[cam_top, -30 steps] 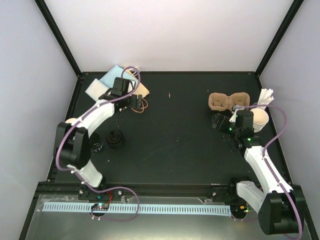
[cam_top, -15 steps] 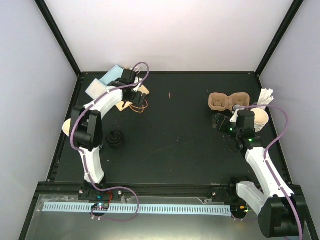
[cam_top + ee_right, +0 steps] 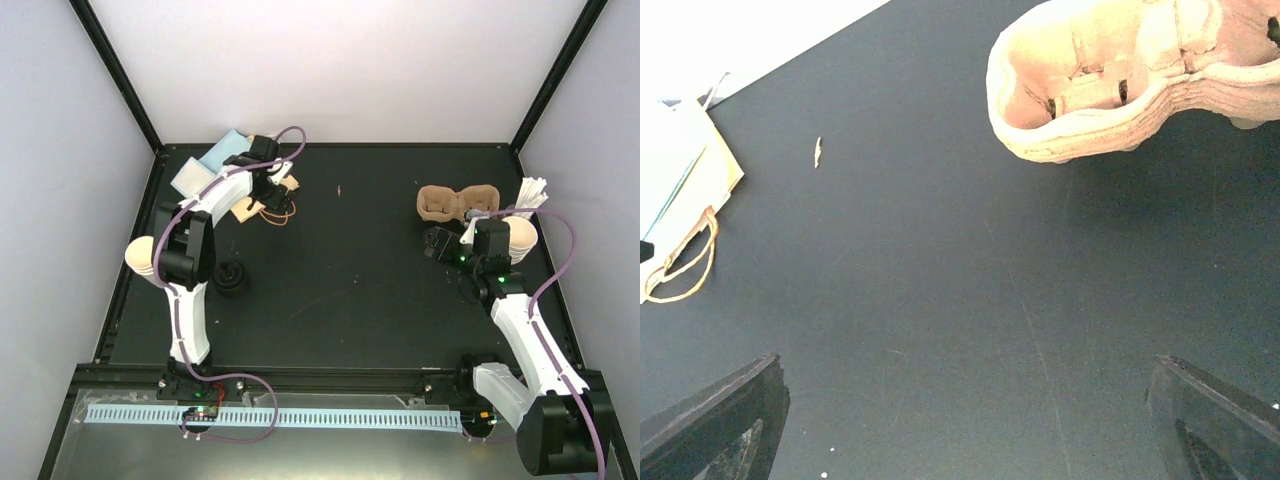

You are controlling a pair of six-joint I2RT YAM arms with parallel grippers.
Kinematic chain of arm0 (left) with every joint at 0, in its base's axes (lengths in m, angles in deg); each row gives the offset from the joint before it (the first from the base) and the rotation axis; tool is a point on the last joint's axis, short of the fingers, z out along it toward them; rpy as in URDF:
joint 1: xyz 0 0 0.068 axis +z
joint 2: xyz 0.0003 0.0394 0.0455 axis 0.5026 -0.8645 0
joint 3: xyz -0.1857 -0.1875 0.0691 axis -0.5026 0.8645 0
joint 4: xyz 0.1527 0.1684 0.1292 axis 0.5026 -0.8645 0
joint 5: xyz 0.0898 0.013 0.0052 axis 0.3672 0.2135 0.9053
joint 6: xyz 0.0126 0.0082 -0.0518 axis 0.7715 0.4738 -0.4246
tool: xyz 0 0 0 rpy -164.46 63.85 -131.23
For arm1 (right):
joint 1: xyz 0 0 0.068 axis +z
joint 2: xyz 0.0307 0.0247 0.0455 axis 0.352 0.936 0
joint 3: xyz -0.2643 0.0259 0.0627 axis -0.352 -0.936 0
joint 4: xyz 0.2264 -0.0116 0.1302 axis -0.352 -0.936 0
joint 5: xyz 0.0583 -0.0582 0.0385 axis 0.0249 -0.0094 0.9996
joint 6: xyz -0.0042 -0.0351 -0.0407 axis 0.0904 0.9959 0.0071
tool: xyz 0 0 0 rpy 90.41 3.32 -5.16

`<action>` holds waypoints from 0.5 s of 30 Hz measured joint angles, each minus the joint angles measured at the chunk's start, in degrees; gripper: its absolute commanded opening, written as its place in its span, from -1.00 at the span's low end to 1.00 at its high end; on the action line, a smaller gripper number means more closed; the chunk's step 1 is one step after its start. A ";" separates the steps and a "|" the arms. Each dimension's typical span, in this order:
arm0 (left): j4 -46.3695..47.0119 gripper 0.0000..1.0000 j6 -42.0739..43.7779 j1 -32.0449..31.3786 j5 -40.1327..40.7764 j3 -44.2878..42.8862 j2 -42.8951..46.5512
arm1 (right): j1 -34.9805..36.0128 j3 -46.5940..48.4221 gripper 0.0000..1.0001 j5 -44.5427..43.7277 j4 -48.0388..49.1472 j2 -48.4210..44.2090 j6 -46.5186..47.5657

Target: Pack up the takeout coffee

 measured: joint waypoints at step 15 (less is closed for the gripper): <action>-6.51 0.78 4.90 -0.09 -3.78 -5.33 -6.47 | 0.00 0.07 1.00 0.42 -0.68 0.00 0.17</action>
